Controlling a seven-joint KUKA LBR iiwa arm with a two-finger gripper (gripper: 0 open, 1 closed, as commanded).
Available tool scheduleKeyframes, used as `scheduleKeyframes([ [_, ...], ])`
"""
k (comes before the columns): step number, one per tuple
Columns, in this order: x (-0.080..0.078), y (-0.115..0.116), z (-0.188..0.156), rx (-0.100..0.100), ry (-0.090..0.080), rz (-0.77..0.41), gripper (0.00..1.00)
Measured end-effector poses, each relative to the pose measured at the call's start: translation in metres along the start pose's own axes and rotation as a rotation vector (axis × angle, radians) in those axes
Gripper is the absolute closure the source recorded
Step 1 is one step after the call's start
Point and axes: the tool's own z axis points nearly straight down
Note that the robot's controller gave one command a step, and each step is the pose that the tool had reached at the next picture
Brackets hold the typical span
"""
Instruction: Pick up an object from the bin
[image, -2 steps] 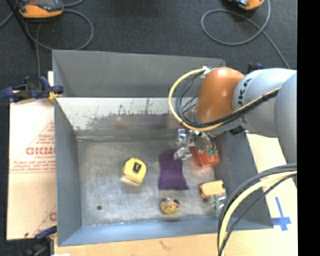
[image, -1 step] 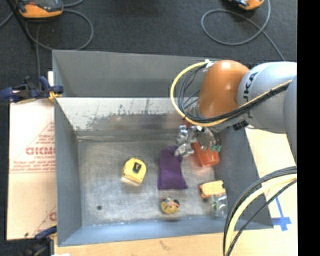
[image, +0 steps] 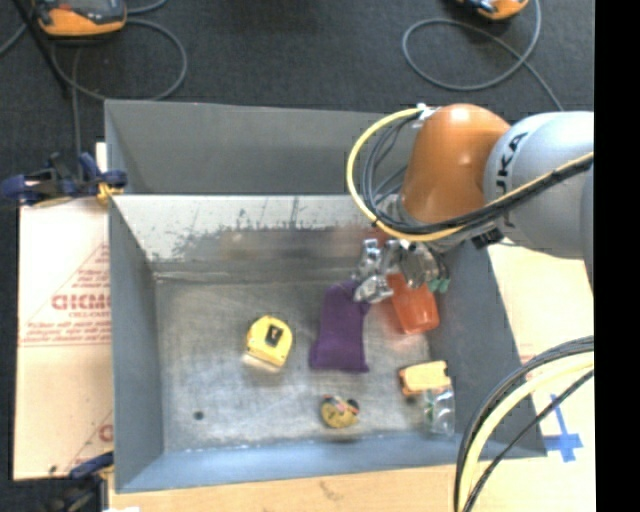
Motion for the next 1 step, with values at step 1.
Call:
scheduleKeyframes([
  [1,0.0040,0.0058,-0.0457,-0.002,0.010,0.003,1.00],
])
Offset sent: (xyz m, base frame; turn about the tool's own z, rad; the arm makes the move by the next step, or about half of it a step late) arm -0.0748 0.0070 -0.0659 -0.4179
